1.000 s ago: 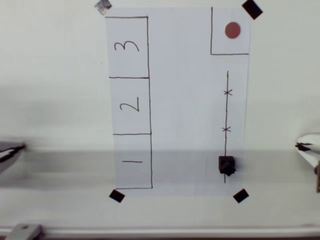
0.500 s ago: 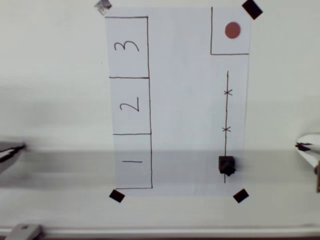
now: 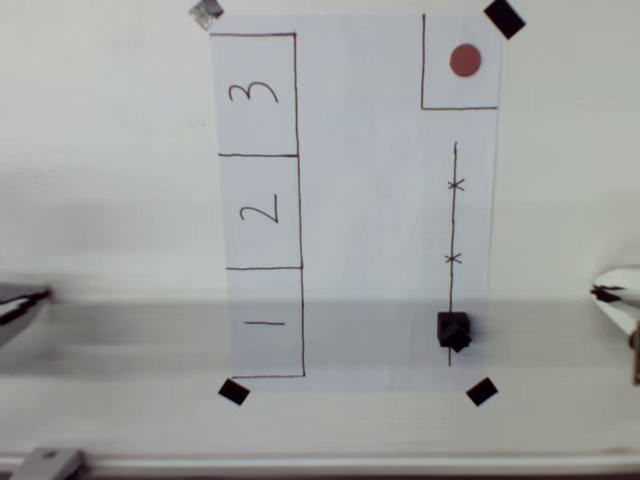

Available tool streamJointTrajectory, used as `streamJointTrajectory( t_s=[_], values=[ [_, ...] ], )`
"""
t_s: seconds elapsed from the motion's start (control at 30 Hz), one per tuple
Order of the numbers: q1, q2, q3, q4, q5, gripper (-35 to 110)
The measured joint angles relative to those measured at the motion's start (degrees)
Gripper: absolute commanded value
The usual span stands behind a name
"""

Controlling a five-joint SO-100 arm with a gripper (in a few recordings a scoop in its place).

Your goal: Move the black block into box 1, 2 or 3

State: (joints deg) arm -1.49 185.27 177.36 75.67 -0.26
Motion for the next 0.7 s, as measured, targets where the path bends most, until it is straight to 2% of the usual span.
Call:
streamJointTrajectory(
  t_s=[0.7],
  values=[
    [0.0,0.0,0.0,0.0,-0.4,1]
  ],
)
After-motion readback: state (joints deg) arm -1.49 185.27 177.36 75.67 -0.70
